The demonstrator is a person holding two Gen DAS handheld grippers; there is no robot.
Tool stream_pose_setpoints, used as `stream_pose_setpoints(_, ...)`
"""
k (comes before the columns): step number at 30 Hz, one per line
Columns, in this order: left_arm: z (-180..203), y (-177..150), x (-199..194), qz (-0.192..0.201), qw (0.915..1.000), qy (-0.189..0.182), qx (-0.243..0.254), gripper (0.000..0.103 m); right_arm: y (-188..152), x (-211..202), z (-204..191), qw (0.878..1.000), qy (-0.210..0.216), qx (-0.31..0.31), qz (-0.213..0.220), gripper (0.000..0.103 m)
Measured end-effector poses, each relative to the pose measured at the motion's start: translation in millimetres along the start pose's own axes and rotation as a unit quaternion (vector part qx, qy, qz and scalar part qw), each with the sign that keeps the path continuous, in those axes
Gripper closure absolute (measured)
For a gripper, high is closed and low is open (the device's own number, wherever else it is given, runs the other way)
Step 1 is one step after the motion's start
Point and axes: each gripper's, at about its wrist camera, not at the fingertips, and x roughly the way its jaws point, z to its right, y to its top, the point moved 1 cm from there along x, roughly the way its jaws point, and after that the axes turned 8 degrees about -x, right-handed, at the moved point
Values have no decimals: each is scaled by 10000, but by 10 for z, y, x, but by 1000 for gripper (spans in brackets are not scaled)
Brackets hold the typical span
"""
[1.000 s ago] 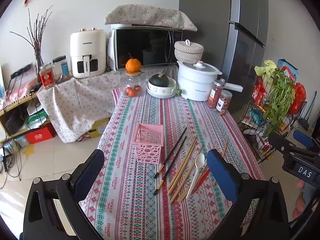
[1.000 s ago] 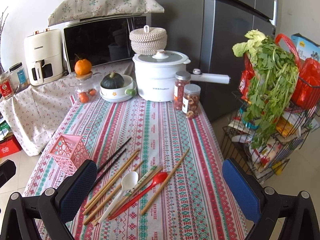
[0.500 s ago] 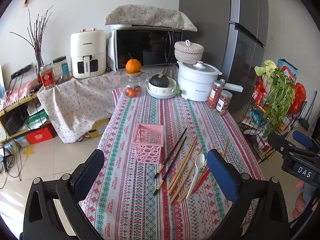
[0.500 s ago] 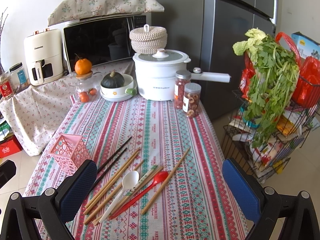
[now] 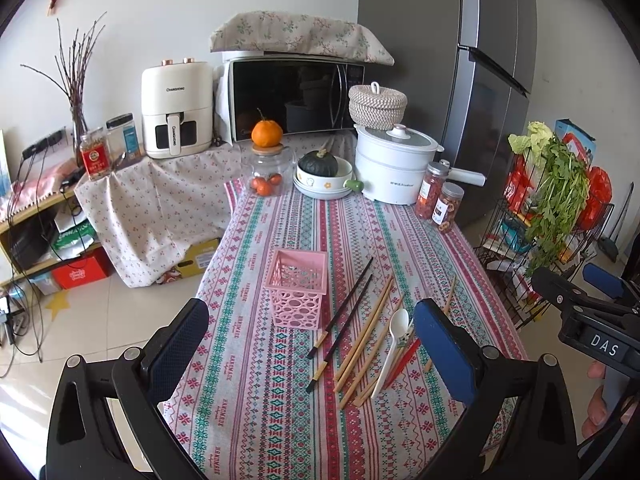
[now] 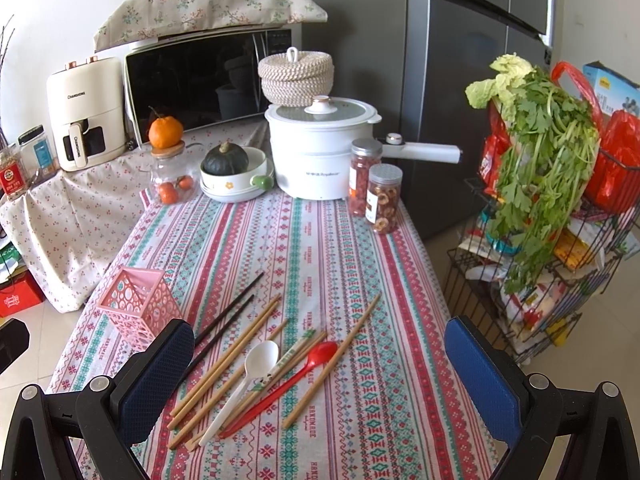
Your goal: Organize utensils
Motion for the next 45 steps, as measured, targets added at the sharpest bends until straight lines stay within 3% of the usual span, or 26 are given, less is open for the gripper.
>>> stream_pose_setpoints(17, -19, 17, 1, 2, 10000, -15, 4, 0, -28, 60, 10, 10000, 33, 59, -69, 0)
stream_pose_setpoints(25, 62, 150, 139, 32, 9990, -216, 391, 0, 19, 249, 183, 9993, -112, 250, -261, 0)
stream_pose_setpoints(33, 364, 394, 561, -685, 9904, -608, 1033, 0, -14, 809, 488, 9924, 130, 533, -1100, 0)
stream_pose_setpoints(41, 860, 517, 1338, -1617, 9694, -498, 1778, 2, -81, 1319, 824, 9825, 233, 754, -1685, 0)
stream_pose_setpoints(43, 932, 521, 1589, -1861, 9641, -463, 1837, 5, -97, 1439, 877, 9798, 249, 794, -1820, 0)
stream_pose_setpoints(45, 981, 518, 1864, -2165, 9584, -461, 1804, 17, -119, 1561, 905, 9768, 337, 837, -1945, 3)
